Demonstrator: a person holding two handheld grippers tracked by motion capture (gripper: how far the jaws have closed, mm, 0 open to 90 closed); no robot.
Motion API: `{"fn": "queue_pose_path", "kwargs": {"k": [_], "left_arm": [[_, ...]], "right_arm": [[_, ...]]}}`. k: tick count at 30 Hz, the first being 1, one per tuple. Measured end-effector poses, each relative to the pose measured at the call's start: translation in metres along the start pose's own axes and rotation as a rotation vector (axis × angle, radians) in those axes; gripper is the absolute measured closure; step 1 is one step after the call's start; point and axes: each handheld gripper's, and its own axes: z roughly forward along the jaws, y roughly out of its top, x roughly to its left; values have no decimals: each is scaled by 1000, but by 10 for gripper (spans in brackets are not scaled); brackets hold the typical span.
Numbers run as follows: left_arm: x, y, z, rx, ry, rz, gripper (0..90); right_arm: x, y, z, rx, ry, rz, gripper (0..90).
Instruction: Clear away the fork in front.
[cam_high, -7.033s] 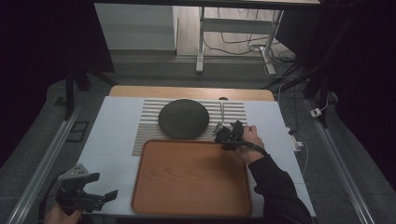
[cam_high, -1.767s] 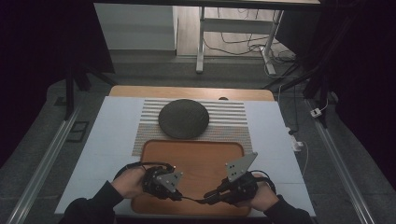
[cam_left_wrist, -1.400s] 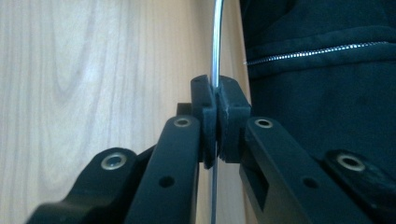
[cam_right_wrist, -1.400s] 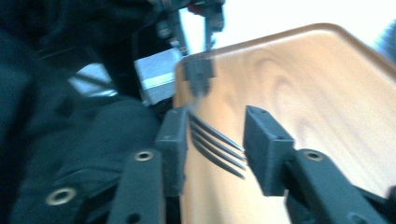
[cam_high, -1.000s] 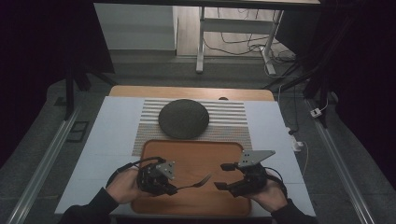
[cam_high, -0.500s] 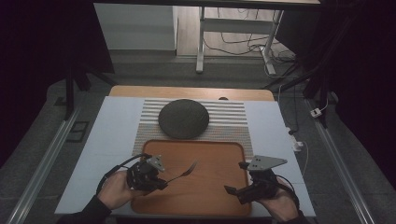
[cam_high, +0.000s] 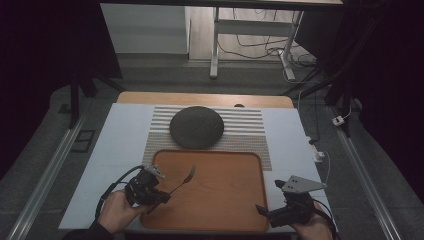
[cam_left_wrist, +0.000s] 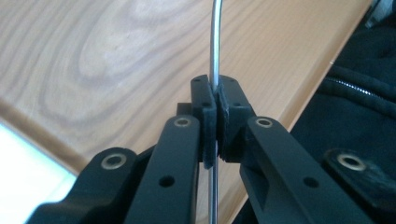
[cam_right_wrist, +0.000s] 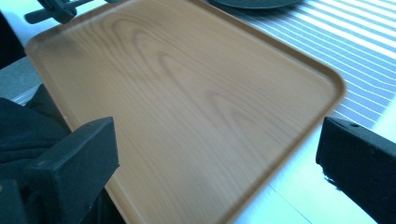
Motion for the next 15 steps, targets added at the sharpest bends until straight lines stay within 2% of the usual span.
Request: {"fn": "queue_pose_path", "kwargs": {"k": [6, 8, 15], "left_arm": [[10, -3, 6, 29, 60, -101, 863], [13, -3, 10, 43, 76, -121, 862], [19, 2, 25, 94, 86, -168, 861]], "right_arm": [[-2, -7, -10, -2, -25, 31, 0], [-2, -9, -12, -2, -24, 38, 0], [-2, -11, -13, 16, -47, 38, 0]]}}
